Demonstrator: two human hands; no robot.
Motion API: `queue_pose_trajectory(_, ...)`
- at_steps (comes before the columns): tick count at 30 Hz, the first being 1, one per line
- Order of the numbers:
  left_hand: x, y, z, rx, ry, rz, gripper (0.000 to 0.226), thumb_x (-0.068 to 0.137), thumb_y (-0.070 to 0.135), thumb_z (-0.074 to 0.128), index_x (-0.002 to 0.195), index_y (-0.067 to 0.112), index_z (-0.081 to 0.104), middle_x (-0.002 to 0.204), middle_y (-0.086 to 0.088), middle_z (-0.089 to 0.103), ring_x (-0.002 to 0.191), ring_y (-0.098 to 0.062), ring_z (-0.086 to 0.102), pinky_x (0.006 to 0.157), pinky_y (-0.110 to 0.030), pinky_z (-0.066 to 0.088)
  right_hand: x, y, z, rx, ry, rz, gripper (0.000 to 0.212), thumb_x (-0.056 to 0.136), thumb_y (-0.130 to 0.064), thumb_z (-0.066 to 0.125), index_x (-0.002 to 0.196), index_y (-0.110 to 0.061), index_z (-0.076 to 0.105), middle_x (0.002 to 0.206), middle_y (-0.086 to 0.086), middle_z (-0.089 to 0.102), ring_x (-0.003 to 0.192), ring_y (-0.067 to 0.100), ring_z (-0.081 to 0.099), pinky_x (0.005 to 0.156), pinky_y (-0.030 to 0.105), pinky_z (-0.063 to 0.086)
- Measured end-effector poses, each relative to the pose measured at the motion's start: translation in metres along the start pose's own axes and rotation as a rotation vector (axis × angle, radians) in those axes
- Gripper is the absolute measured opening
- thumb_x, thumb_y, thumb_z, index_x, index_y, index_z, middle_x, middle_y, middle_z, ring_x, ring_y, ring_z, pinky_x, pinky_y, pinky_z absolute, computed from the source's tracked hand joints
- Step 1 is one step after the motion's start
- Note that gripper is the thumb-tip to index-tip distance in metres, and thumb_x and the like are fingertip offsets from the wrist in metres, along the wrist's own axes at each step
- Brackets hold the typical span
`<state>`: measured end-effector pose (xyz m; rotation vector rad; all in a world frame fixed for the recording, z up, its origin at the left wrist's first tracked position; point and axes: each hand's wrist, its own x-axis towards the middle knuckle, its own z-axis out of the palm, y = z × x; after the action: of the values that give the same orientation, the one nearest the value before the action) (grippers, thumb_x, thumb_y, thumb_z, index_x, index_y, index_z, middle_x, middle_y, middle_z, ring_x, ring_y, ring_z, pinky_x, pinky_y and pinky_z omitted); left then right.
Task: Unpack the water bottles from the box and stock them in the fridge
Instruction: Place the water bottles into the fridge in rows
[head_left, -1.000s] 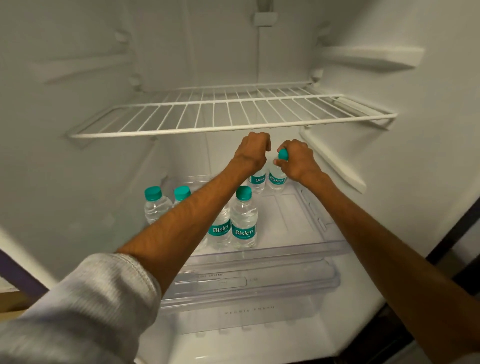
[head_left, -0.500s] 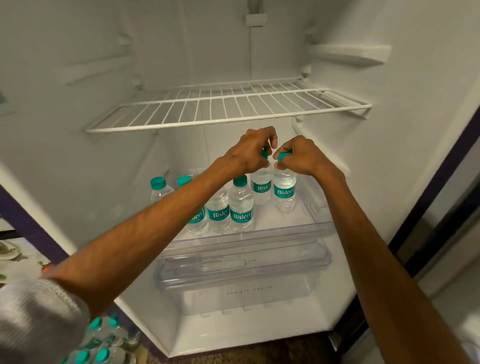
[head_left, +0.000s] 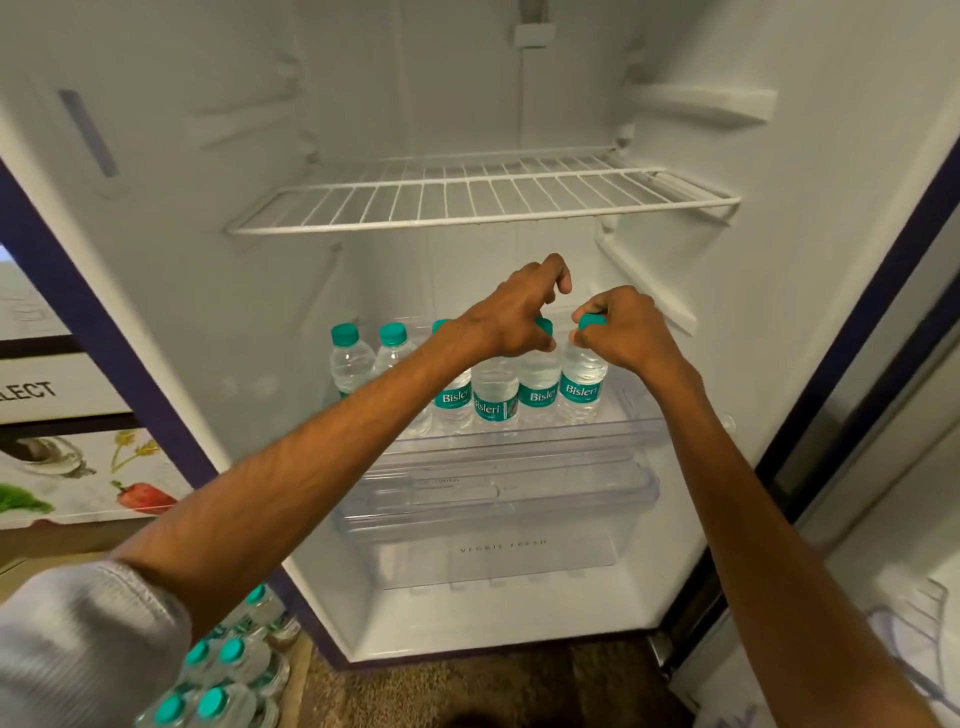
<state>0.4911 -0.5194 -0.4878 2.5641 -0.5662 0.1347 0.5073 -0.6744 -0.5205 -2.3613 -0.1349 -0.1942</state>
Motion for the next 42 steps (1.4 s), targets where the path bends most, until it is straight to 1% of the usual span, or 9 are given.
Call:
queue_pose_trajectory(10,0.005,0.012,0.012,0.029,-0.001,-0.021,0.047,0.084,0.003,0.071,0.121,0.014,0.044,0.13,-0.009,0.048,0.11,-0.02,0.055,0.09,-0.025,0.05,-0.006,0.012,-0.006,0.035,0.052,0.022,0.033,0.083,-0.021,0.074,0.113,-0.012,0.065,0.118,0.007,0.063,0.105,0.023,0.059,0.088,0.028,0.047)
queue_pose_trajectory(17,-0.009,0.012,0.016,0.07,0.011,-0.061,0.05,0.087,0.004,0.067,0.129,0.016,0.043,0.138,-0.009,0.046,0.115,-0.023,0.057,0.095,-0.028,0.049,-0.014,0.007,-0.005,-0.044,0.0,-0.041,0.041,0.087,-0.027,0.07,0.125,-0.019,0.057,0.131,0.005,0.058,0.116,0.024,0.055,0.098,0.034,0.045)
queue_pose_trajectory(22,-0.03,0.018,0.017,0.092,0.155,-0.019,0.044,0.092,0.007,0.063,0.13,0.019,0.044,0.14,-0.005,0.046,0.117,-0.02,0.055,0.096,-0.027,0.047,-0.03,-0.001,-0.008,-0.068,0.134,-0.123,0.047,0.087,-0.027,0.069,0.131,-0.02,0.053,0.137,0.006,0.051,0.126,0.025,0.047,0.103,0.037,0.042)
queue_pose_trajectory(25,-0.046,0.016,0.011,0.062,0.302,-0.025,0.037,0.093,0.006,0.06,0.126,0.018,0.048,0.135,-0.004,0.05,0.119,-0.018,0.053,0.097,-0.026,0.045,-0.043,-0.009,-0.009,0.017,0.222,-0.201,0.038,0.088,-0.022,0.068,0.124,-0.02,0.057,0.13,0.006,0.054,0.12,0.023,0.051,0.098,0.033,0.044)
queue_pose_trajectory(28,-0.062,0.012,0.004,0.047,0.391,-0.046,0.035,0.093,0.006,0.059,0.125,0.018,0.051,0.133,-0.004,0.053,0.12,-0.017,0.052,0.1,-0.029,0.044,-0.055,-0.016,-0.007,0.046,0.209,-0.237,0.032,0.089,-0.021,0.067,0.12,-0.021,0.059,0.122,0.003,0.058,0.114,0.019,0.053,0.092,0.028,0.045)
queue_pose_trajectory(31,-0.067,0.01,-0.006,0.147,0.278,-0.124,0.041,0.095,0.014,0.06,0.134,0.019,0.049,0.14,-0.005,0.05,0.125,-0.021,0.049,0.105,-0.033,0.04,-0.058,-0.019,-0.007,0.037,0.204,-0.228,0.029,0.09,-0.022,0.066,0.119,-0.021,0.06,0.122,0.002,0.059,0.115,0.018,0.051,0.088,0.025,0.042)
queue_pose_trajectory(35,-0.062,0.005,-0.014,0.305,-0.082,-0.166,0.042,0.097,0.015,0.056,0.138,0.015,0.05,0.141,-0.008,0.052,0.125,-0.026,0.051,0.107,-0.039,0.04,-0.051,-0.018,-0.008,-0.039,0.134,-0.205,0.033,0.091,-0.027,0.064,0.123,-0.019,0.06,0.127,0.004,0.058,0.119,0.021,0.049,0.092,0.031,0.044)
queue_pose_trajectory(39,-0.059,0.004,-0.004,0.307,-0.007,-0.178,0.034,0.096,0.007,0.056,0.129,0.009,0.059,0.133,-0.011,0.057,0.118,-0.027,0.056,0.102,-0.033,0.045,-0.046,-0.015,0.001,-0.166,-0.006,-0.218,0.043,0.09,-0.032,0.064,0.131,-0.021,0.056,0.128,0.003,0.059,0.122,0.021,0.045,0.096,0.036,0.043)
queue_pose_trajectory(42,-0.058,0.001,-0.001,0.274,0.064,-0.219,0.033,0.095,0.012,0.058,0.128,0.008,0.059,0.131,-0.012,0.059,0.115,-0.028,0.058,0.101,-0.034,0.046,-0.045,-0.012,0.006,-0.184,0.005,-0.219,0.044,0.091,-0.033,0.063,0.132,-0.022,0.055,0.125,0.002,0.063,0.119,0.02,0.047,0.095,0.037,0.043)
